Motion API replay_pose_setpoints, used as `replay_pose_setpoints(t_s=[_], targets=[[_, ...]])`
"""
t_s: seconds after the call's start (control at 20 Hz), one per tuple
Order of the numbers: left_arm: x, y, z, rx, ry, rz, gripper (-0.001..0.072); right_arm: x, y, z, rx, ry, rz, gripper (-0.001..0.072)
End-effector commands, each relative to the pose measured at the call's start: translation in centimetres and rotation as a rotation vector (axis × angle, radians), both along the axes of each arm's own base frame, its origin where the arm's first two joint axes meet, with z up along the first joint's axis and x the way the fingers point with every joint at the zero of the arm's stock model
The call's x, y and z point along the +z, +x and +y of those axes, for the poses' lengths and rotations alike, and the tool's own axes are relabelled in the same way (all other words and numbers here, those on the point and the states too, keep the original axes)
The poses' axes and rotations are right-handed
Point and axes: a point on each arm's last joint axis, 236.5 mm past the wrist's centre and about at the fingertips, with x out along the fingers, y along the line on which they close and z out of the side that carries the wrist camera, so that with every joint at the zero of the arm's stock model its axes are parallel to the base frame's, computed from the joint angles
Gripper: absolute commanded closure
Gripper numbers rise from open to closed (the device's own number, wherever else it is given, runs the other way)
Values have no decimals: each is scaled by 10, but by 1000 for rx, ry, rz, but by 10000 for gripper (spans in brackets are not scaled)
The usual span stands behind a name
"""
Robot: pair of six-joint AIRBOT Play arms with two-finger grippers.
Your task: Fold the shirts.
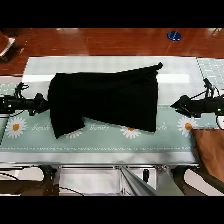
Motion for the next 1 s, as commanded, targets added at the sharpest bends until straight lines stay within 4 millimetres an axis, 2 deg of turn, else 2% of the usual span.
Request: replay_pose_setpoints(t_s=[0.0, 0.1, 0.25, 0.35, 0.45, 0.6, 0.7, 0.8, 0.95], targets=[[4, 2, -9, -19, -16, -3, 694, -6, -8, -5, 11, -29, 34, 304], [5, -1, -12, -29, -27, 3, 694, -18, -31, 5, 40, 6, 113, 304], [9, -2, -15, -45, -42, 5, 694, -41, -83, 29, 94, 92, 273, 304], [12, -2, -16, -51, -46, 3, 694, -50, -100, 37, 105, 118, 321, 304], [13, -3, -17, -59, -53, 6, 694, -49, -107, 48, 141, 171, 344, 304], [14, -4, -18, -63, -57, 8, 694, -54, -114, 71, 240, 158, 369, 304], [14, -4, -18, -63, -57, 8, 694, -62, -104, 85, 259, 146, 341, 304], [14, -4, -18, -62, -56, 8, 694, -61, -89, 98, 206, 210, 314, 304], [13, -1, -16, -28, -56, 21, 694, -69, -83, 107, 199, 221, 326, 304]])
